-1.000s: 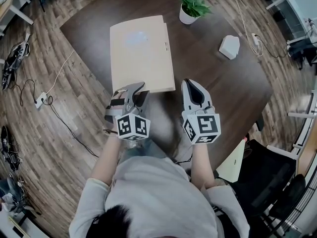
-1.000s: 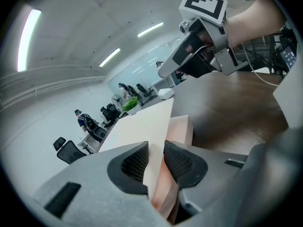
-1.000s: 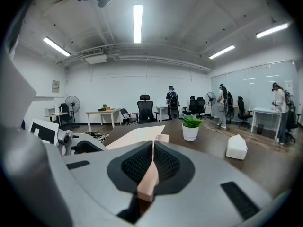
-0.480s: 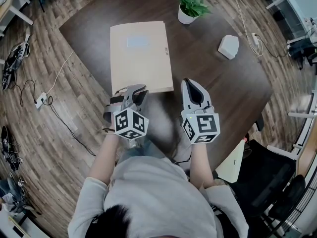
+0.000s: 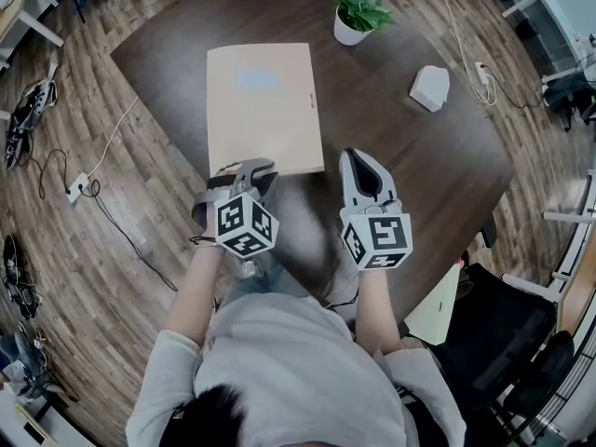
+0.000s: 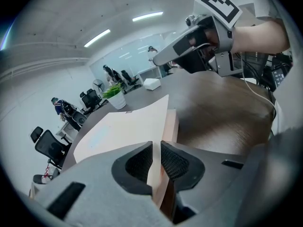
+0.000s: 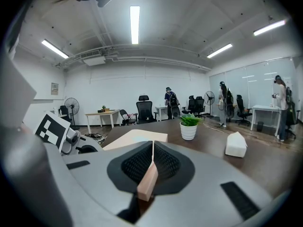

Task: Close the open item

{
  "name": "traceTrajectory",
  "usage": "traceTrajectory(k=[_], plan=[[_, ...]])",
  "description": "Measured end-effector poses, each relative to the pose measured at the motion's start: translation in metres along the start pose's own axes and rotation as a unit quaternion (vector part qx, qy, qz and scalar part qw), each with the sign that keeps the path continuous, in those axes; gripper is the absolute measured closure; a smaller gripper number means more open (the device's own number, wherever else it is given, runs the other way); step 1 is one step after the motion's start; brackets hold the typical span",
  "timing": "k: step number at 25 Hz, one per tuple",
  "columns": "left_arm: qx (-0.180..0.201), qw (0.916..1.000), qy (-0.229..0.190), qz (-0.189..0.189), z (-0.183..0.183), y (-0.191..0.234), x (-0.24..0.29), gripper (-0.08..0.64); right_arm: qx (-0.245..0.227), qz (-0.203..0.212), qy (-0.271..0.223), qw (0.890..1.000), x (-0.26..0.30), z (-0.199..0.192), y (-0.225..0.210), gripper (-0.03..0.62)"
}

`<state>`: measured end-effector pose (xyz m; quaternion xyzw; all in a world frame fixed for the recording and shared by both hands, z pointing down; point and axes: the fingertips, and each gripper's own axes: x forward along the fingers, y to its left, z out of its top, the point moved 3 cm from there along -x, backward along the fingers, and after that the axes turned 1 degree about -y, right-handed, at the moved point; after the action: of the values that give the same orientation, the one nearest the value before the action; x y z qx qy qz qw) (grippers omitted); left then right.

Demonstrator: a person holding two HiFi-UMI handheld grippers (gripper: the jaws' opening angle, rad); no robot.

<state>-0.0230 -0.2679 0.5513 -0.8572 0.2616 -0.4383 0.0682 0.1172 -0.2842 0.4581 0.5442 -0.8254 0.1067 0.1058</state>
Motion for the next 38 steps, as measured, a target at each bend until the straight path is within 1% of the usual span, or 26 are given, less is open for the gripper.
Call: traceTrajectory(k=[4,8,11,13,16,21,22,24,25,26,27,28,29,31,34,36,38], plan=[[0.023,0.9991,0.022,-0.030,0.000,0.000,0.005,0.520,0.002,0.000,0.001,1.000,0.002,-0.001,-0.002,0.578],[0.046,0.9962,0.043,-0.059,0.000,-0.001,0.009,0.514,0.004,0.002,0.002,1.000,0.003,-0.001,-0.002,0.578],[0.056,0.9942,0.053,-0.075,0.001,-0.001,0.010,0.508,0.004,0.003,0.001,1.000,0.004,-0.002,-0.001,0.578],[0.055,0.9939,0.050,-0.081,0.001,-0.001,0.009,0.492,0.004,0.004,0.001,1.000,0.004,-0.002,0.000,0.578],[0.028,0.9941,0.038,-0.097,0.000,-0.001,0.007,0.468,0.002,0.006,0.000,1.000,0.002,-0.001,0.001,0.578],[-0.019,0.9932,0.018,-0.114,-0.002,0.000,0.008,0.454,0.001,0.003,0.003,1.000,0.000,-0.003,0.000,0.578],[-0.036,0.9922,0.013,-0.119,-0.003,0.000,0.008,0.451,0.001,0.002,0.003,1.000,0.000,-0.003,-0.001,0.578],[-0.092,0.9876,-0.005,-0.128,-0.004,0.003,0.009,0.443,0.000,0.002,0.004,1.000,0.000,-0.002,-0.001,0.578],[-0.118,0.9847,-0.014,-0.127,-0.005,0.005,0.009,0.443,-0.002,0.002,0.004,1.000,0.000,-0.002,-0.001,0.578],[-0.134,0.9833,-0.018,-0.122,-0.006,0.008,0.009,0.452,-0.003,0.002,0.004,1.000,0.000,-0.001,0.000,0.578],[-0.140,0.9837,-0.016,-0.112,-0.006,0.011,0.009,0.476,-0.003,0.003,0.004,1.000,-0.001,-0.001,-0.001,0.578],[-0.139,0.9852,-0.009,-0.100,-0.007,0.013,0.011,0.513,-0.004,0.003,0.004,1.000,-0.001,-0.001,-0.001,0.578],[-0.136,0.9866,-0.001,-0.090,-0.007,0.014,0.012,0.536,-0.004,0.003,0.003,1.000,-0.001,-0.001,-0.001,0.578],[-0.124,0.9893,0.014,-0.075,-0.006,0.014,0.014,0.537,-0.004,0.002,0.003,1.000,-0.001,0.000,-0.001,0.578],[-0.088,0.9943,0.030,-0.053,-0.004,0.010,0.014,0.548,-0.005,0.003,0.001,1.000,-0.001,0.001,0.001,0.578],[-0.079,0.9955,0.027,-0.044,-0.003,0.008,0.014,0.551,-0.006,0.005,0.000,1.000,-0.003,0.002,0.004,0.578],[-0.093,0.9951,0.010,-0.034,-0.003,0.009,0.011,0.551,-0.008,0.007,-0.001,1.000,-0.004,0.003,0.007,0.578]])
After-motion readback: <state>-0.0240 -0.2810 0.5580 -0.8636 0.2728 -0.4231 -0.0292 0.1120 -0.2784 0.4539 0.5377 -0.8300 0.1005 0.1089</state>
